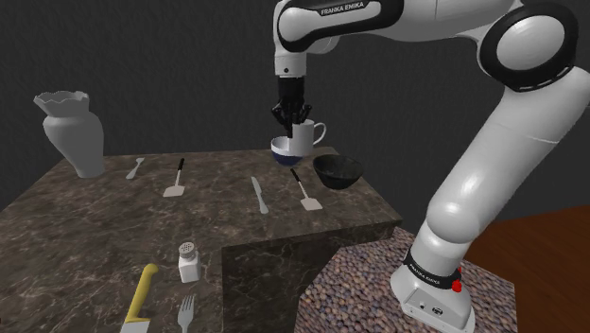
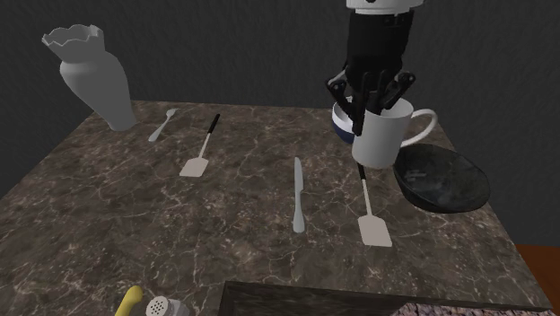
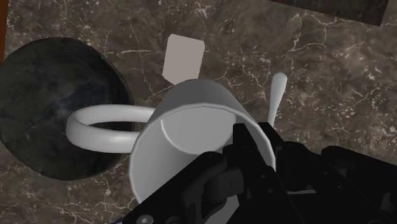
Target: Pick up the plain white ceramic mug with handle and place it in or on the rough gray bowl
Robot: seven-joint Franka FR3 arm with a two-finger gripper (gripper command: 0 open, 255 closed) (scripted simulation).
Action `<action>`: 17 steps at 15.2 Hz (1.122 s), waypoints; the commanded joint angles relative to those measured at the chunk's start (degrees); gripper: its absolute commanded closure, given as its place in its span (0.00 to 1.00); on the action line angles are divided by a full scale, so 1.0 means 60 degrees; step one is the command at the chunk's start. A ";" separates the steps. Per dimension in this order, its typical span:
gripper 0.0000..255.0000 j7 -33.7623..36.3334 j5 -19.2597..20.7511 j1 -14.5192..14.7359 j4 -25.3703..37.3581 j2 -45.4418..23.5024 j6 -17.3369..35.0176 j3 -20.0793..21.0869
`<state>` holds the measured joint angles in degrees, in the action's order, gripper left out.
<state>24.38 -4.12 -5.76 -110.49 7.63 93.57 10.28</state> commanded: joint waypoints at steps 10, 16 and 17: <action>1.00 -0.2479 0.0597 -0.1049 -0.1436 0.1570 -0.0217 -0.1527; 1.00 -0.3489 0.0990 -0.1489 -0.1780 0.1887 -0.0180 -0.2200; 1.00 -0.3487 0.0991 -0.1490 -0.1907 0.1886 -0.0052 -0.2202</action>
<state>3.86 1.65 -14.53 -121.11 18.65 92.71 -2.67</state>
